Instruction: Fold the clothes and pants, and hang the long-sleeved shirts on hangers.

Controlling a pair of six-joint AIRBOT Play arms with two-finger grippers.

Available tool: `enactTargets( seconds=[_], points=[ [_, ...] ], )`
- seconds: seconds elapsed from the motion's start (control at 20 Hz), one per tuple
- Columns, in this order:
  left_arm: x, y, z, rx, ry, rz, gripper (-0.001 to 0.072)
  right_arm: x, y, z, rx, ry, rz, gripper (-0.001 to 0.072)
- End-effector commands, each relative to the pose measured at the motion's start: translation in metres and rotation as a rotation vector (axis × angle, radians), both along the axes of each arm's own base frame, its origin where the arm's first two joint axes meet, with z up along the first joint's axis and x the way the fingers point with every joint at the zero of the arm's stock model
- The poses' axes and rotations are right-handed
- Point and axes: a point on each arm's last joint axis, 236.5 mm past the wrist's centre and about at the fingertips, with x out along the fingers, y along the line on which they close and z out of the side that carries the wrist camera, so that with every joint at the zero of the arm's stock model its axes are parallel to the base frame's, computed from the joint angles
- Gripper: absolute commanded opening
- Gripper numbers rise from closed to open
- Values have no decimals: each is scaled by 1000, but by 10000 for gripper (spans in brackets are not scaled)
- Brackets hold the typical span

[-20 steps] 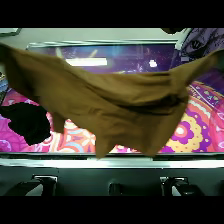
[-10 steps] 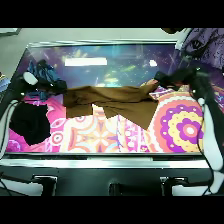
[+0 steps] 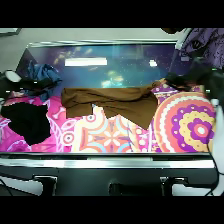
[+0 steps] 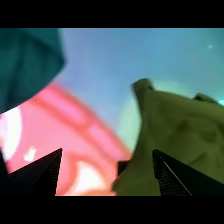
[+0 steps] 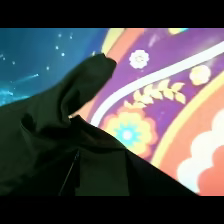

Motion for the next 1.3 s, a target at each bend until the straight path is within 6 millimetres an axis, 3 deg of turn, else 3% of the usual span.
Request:
enactTargets(
  seconds=[0.0, 0.1, 0.25, 0.35, 0.55, 0.8, 0.85, 0.9, 1.0, 1.25],
  points=[
    [-39, 33, 19, -28, 62, -13, 638, -68, -35, 2, -19, 109, 71, 383],
    [-56, 27, 7, -102, 100, 9, 638, -109, -23, -34, 117, 182, 62, 486],
    [-75, 7, -23, -175, 178, 8, 637, -155, 33, -88, 350, 271, 84, 496],
    [-82, -3, -35, -190, 207, 3, 638, -161, 62, -108, 441, 266, 77, 496],
    [-85, -8, -42, -194, 224, -5, 638, -164, 97, -143, 408, 294, 104, 500],
    [-85, -8, -43, -195, 226, -6, 637, -164, 128, -182, 391, 362, 104, 478],
    [-86, -9, -44, -196, 229, -6, 637, -161, 132, -183, 396, 356, 99, 470],
    [-86, -10, -46, -198, 234, -7, 637, -158, 135, -182, 392, 344, 101, 354],
    [-86, -22, -54, -226, 246, -33, 636, -155, 138, -175, 394, 334, 123, 30],
    [-96, -79, -98, -338, 335, -140, 596, -138, 136, -131, 372, 213, 151, 30]
  ],
)
